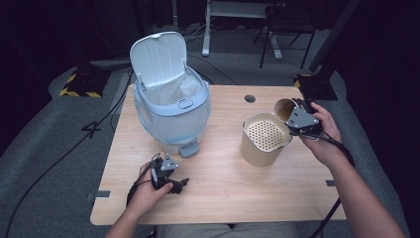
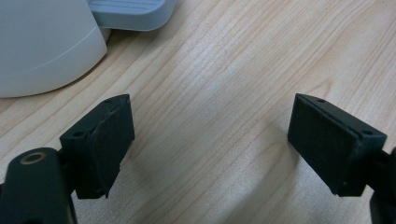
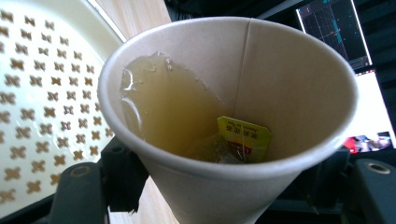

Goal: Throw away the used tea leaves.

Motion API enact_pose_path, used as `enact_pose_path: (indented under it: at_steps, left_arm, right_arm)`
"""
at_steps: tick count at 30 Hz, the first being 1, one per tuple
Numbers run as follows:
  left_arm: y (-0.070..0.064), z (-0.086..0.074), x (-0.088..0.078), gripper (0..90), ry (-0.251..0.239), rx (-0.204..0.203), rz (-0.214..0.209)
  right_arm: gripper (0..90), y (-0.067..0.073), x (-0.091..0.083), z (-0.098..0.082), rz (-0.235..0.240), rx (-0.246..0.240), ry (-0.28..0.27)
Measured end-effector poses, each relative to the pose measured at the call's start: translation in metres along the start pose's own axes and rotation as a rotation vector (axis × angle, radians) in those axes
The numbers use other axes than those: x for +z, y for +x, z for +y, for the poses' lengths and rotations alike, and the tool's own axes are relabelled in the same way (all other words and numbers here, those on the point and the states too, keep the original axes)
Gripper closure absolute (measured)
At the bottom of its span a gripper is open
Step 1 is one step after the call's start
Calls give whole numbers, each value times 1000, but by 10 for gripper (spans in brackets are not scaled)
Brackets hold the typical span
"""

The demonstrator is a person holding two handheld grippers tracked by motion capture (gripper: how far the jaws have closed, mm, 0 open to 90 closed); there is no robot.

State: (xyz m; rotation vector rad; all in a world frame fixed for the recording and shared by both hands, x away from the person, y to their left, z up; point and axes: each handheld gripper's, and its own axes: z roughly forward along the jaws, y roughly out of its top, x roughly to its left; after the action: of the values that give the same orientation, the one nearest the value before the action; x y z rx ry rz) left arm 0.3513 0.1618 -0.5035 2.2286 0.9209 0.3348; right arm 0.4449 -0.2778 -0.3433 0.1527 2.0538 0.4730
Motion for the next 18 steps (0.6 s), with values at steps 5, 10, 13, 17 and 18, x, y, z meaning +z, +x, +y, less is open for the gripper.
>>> enact_pose_path:
  at_steps: [5,10,13,17,18]
  left_arm:
    - [0,0,0,153,0,0,0]
    - [0,0,0,154,0,0,0]
    - [0,0,0,153,0,0,0]
    - [0,0,0,153,0,0,0]
    - [0,0,0,153,0,0,0]
  right_arm:
    - [300,5,4,3,-40,-113,54]
    - [299,10,7,5,-74,-226,99]
    - [298,12,8,6,-94,-287,122]
    - [298,15,9,9,-145,-382,163]
    - [297,16,9,10,-161,-413,174]
